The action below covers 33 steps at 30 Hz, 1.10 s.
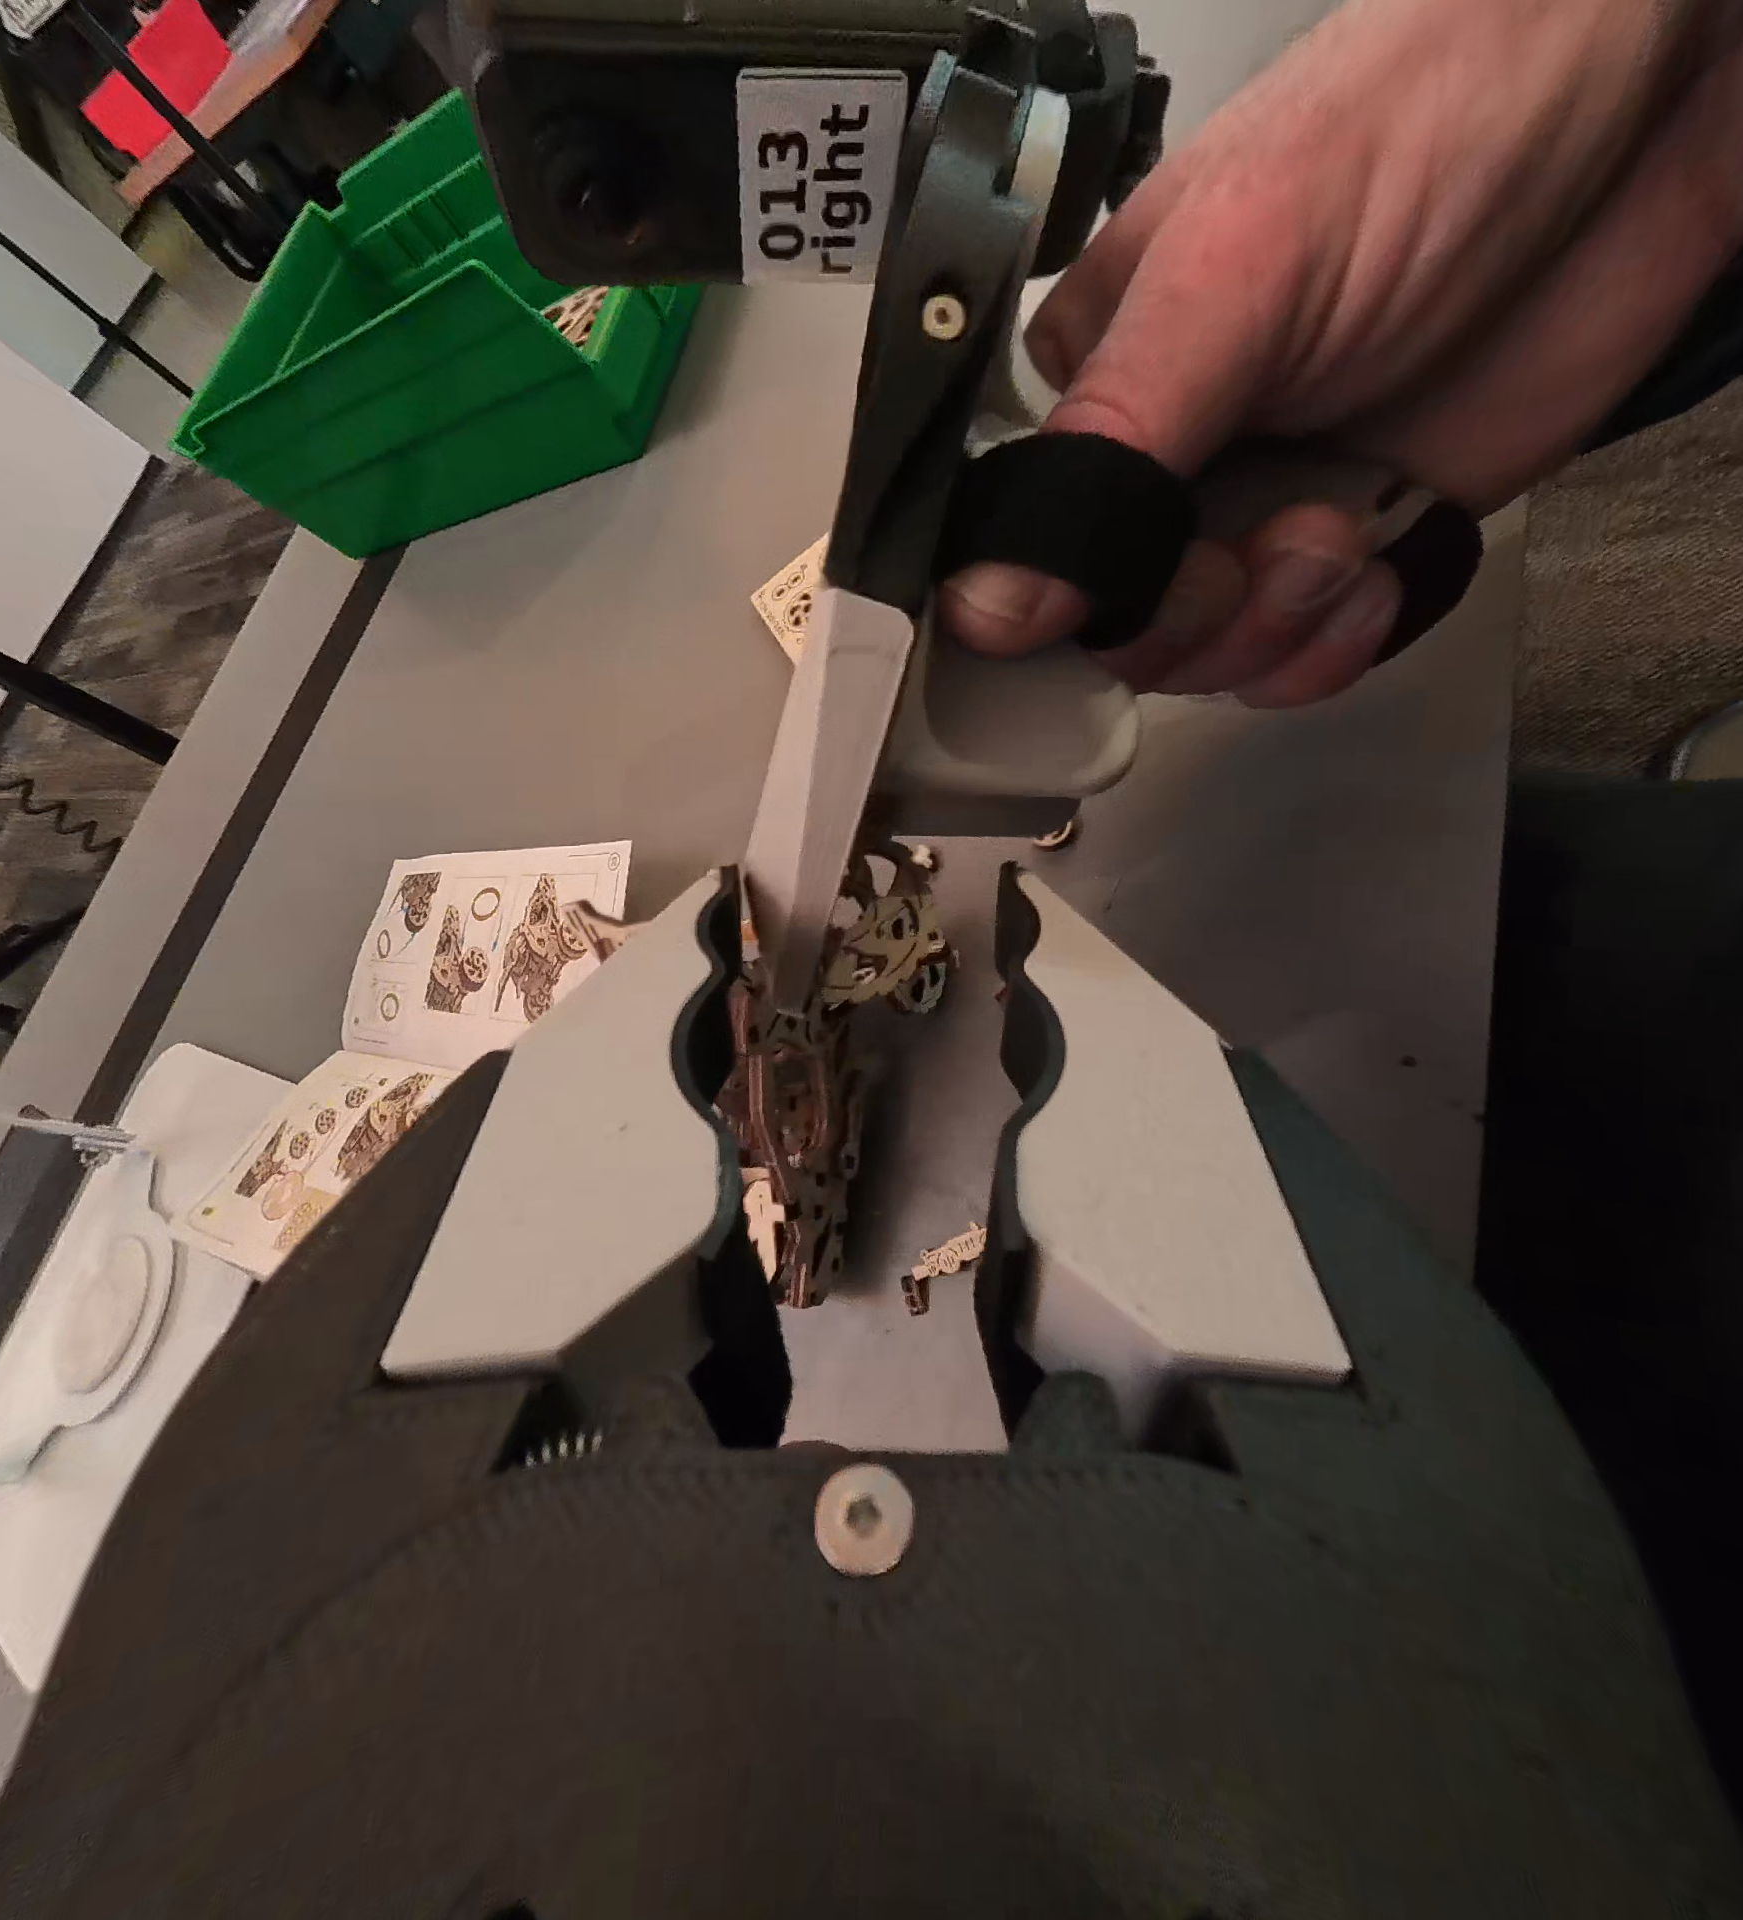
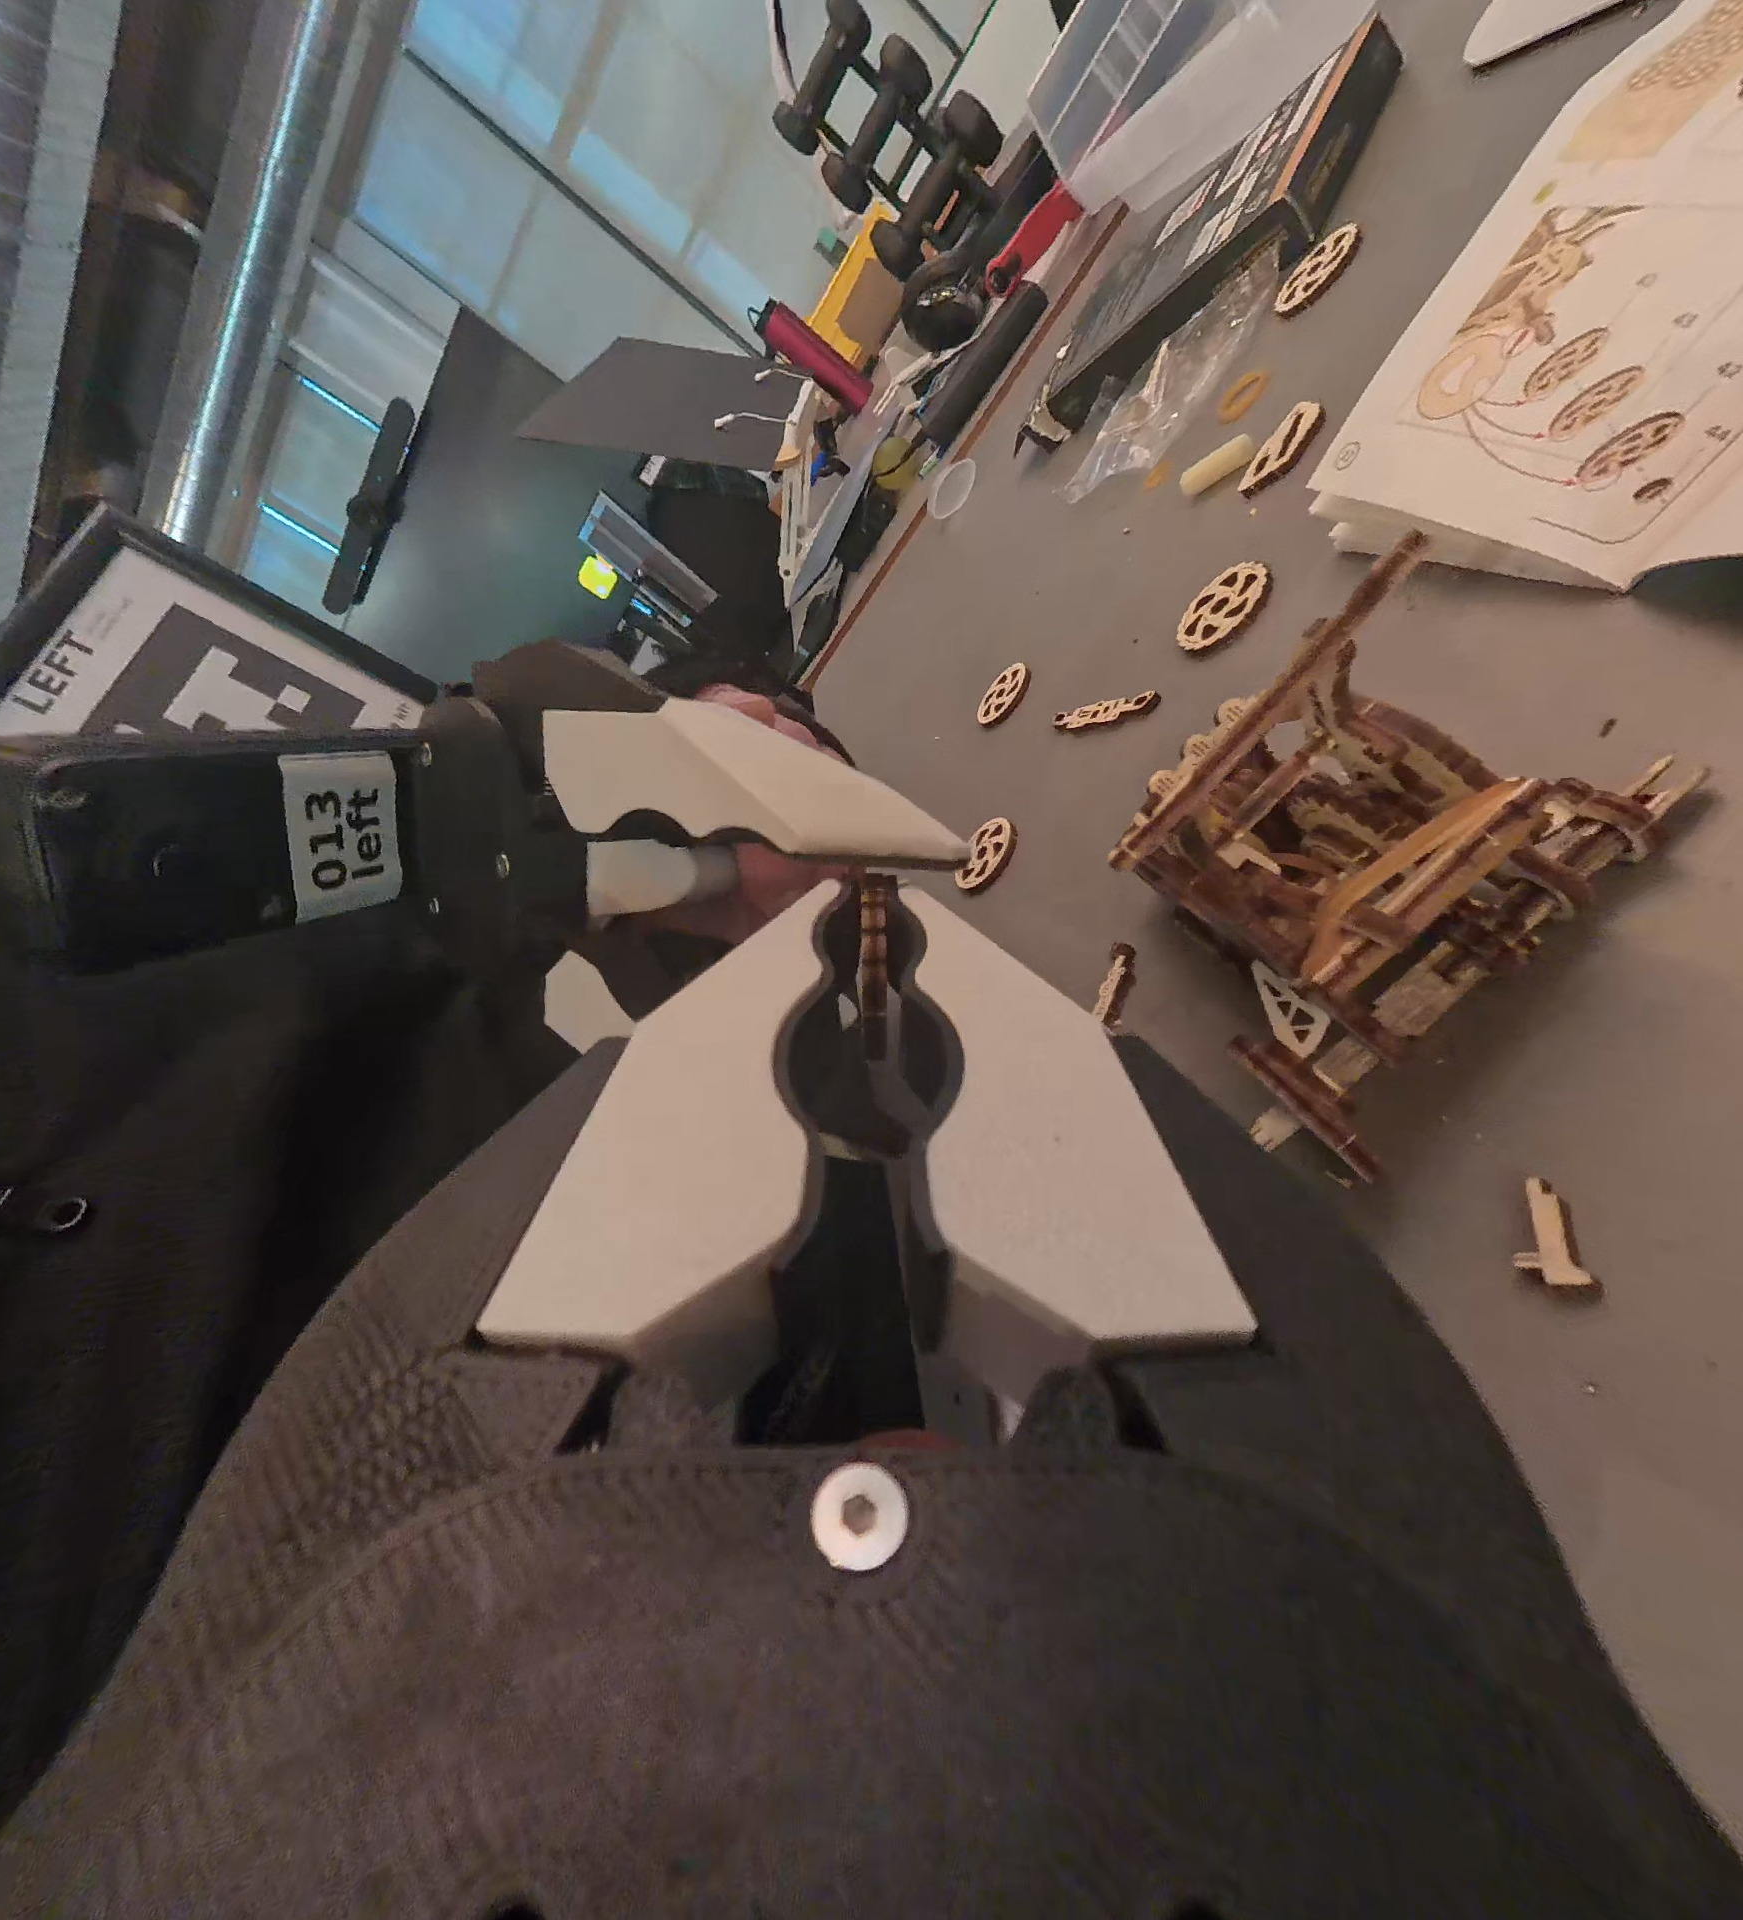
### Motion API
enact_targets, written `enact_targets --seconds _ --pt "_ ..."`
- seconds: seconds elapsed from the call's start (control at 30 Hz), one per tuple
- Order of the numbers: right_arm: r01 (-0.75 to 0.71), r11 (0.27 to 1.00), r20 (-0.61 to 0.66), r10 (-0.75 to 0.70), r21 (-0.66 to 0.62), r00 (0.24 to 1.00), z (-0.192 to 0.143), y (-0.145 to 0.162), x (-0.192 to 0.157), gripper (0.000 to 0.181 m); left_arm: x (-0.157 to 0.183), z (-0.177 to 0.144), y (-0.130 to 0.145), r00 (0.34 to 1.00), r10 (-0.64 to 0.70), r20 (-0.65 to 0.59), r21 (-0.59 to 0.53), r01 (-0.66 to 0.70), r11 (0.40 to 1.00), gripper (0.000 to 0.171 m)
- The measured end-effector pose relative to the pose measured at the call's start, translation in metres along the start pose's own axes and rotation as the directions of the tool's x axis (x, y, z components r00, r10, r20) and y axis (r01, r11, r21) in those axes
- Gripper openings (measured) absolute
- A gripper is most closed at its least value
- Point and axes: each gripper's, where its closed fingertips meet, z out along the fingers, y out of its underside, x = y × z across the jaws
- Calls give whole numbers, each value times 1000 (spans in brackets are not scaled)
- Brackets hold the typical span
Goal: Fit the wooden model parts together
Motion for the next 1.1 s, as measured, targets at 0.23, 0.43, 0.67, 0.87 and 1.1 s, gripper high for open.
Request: enact_targets --seconds 0.23,0.43,0.67,0.87,1.1 --pt "-44 999 21 44 32 999 0 -1 0 2 -7 2 6 994 74 79 -59 -69 996 32" --pt "-35 990 104 21 135 994 -16 -16 -11 31 -20 -15 -15 994 -97 54 108 90 990 32" --pt "-124 980 451 41 156 892 -24 -26 -64 40 -23 -49 -77 941 -242 -237 451 327 830 32" --pt "-88 980 579 -32 177 814 -29 -27 -99 10 -16 -62 -92 914 -225 -337 507 378 775 32" --pt "-137 970 574 -4 201 819 -24 -34 -96 43 -19 -74 -104 885 -226 -406 562 437 702 32"
